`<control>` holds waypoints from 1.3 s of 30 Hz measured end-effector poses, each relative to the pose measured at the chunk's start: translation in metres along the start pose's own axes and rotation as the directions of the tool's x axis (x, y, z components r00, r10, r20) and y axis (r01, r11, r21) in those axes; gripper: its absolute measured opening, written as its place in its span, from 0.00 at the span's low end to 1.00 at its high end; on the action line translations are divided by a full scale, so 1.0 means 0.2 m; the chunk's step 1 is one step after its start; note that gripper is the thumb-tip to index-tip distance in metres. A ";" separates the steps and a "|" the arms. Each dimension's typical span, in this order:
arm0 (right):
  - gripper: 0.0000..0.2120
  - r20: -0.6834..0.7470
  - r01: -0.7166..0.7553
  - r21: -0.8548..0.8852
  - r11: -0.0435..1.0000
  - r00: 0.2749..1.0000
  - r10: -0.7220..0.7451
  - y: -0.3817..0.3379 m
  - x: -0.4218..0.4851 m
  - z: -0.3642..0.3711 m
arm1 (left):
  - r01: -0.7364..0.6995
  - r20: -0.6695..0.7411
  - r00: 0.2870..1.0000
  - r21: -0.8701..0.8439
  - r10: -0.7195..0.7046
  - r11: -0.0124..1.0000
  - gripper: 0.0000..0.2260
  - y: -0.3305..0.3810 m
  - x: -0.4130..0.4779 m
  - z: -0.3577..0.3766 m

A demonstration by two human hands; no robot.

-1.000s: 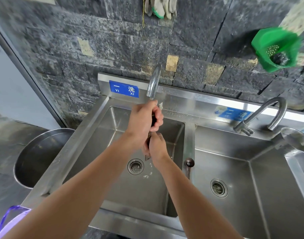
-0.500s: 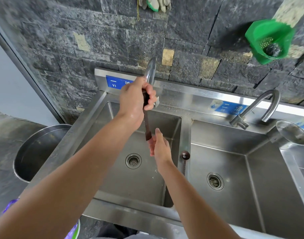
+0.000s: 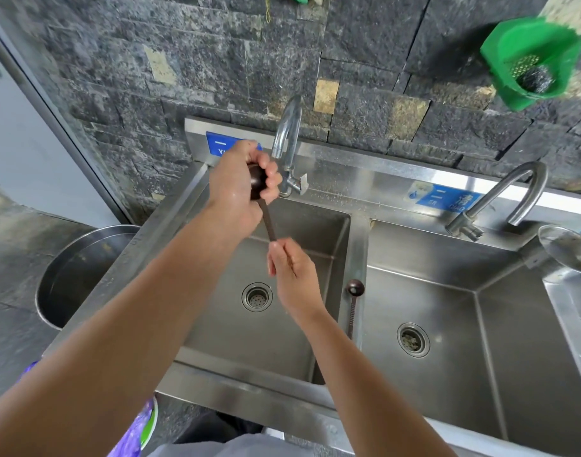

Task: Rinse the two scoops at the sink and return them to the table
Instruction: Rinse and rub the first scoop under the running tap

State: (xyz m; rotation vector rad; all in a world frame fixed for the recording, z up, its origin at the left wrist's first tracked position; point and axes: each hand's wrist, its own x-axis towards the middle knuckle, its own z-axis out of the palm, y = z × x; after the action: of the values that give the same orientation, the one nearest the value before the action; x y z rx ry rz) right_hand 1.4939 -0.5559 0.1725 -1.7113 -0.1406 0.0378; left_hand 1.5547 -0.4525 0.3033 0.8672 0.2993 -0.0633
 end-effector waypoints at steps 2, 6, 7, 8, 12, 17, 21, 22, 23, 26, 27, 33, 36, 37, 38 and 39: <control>0.13 0.084 -0.119 0.054 0.991 0.990 0.114 0.09 -0.04 -0.03 | 0.036 0.005 0.999 0.023 -0.036 0.999 0.19 0.02 0.02 -0.05; 0.10 0.236 -0.327 0.190 0.926 0.930 0.280 0.18 -0.07 -0.07 | 0.116 0.029 0.993 0.034 -0.117 0.993 0.21 -0.02 0.03 -0.15; 0.09 0.275 -0.376 0.202 0.904 0.908 0.316 0.19 -0.08 -0.08 | 0.120 0.026 0.992 0.020 -0.120 0.993 0.20 -0.03 0.03 -0.17; 0.08 0.296 -0.414 0.213 0.885 0.890 0.346 0.21 -0.08 -0.10 | 0.119 0.017 0.993 0.008 -0.119 0.993 0.19 -0.02 0.04 -0.19; 0.04 0.300 -0.492 0.268 0.828 0.859 0.414 0.25 -0.10 -0.12 | 0.084 -0.010 0.996 -0.021 -0.085 0.996 0.17 -0.05 0.03 -0.25; 0.04 0.246 -0.543 0.306 0.782 0.839 0.486 0.24 -0.12 -0.01 | 0.070 -0.027 0.997 0.115 -0.067 0.991 0.12 -0.19 0.03 -0.34; 0.04 0.211 -0.526 0.265 0.808 0.849 0.484 0.21 -0.09 0.07 | -0.057 0.014 0.998 0.436 0.056 0.898 0.08 -0.34 0.02 -0.51; 0.03 0.203 -0.522 0.243 0.817 0.852 0.483 0.20 -0.09 0.09 | -0.080 0.031 0.997 0.466 0.074 0.881 0.12 -0.36 0.02 -0.55; 0.03 0.200 -0.518 0.224 0.825 0.853 0.482 0.19 -0.07 0.11 | -0.083 0.031 0.996 0.472 0.078 0.878 0.16 -0.37 0.02 -0.59; 0.04 0.194 -0.522 0.147 0.840 0.848 0.493 0.17 -0.02 0.20 | -0.077 -0.004 0.995 0.609 0.100 0.789 0.22 -0.34 0.07 -0.71; 0.04 0.182 -0.529 0.116 0.841 0.843 0.505 0.16 0.00 0.24 | -0.056 -0.023 0.995 0.643 0.092 0.763 0.22 -0.31 0.09 -0.76; 0.11 0.191 -0.570 0.046 0.820 0.811 0.553 0.11 0.16 0.57 | 0.053 -0.022 0.998 0.698 -0.052 0.714 0.20 -0.04 0.22 -1.10; 0.12 0.246 -0.573 -0.011 0.820 0.793 0.557 0.08 0.25 0.78 | 0.138 -0.047 0.987 0.732 -0.152 0.667 0.17 0.10 0.29 -1.29; 0.12 0.256 -0.581 -0.024 0.813 0.783 0.567 0.07 0.29 0.84 | 0.163 -0.062 0.983 0.734 -0.174 0.659 0.16 0.15 0.32 -1.34; 0.11 0.265 -0.589 -0.032 0.807 0.774 0.575 0.07 0.32 0.90 | 0.188 -0.080 0.978 0.734 -0.191 0.653 0.14 0.19 0.35 -1.40; 0.11 0.275 -0.595 -0.038 0.803 0.766 0.581 0.06 0.35 0.96 | 0.212 -0.100 0.973 0.733 -0.206 0.647 0.13 0.23 0.38 -1.45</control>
State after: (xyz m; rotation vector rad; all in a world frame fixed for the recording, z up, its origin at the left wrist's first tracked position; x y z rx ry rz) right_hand 1.5430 -0.3611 0.1362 -1.6299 0.2035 0.7491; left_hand 1.5668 -0.1971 0.1396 1.6547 0.3885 -0.4279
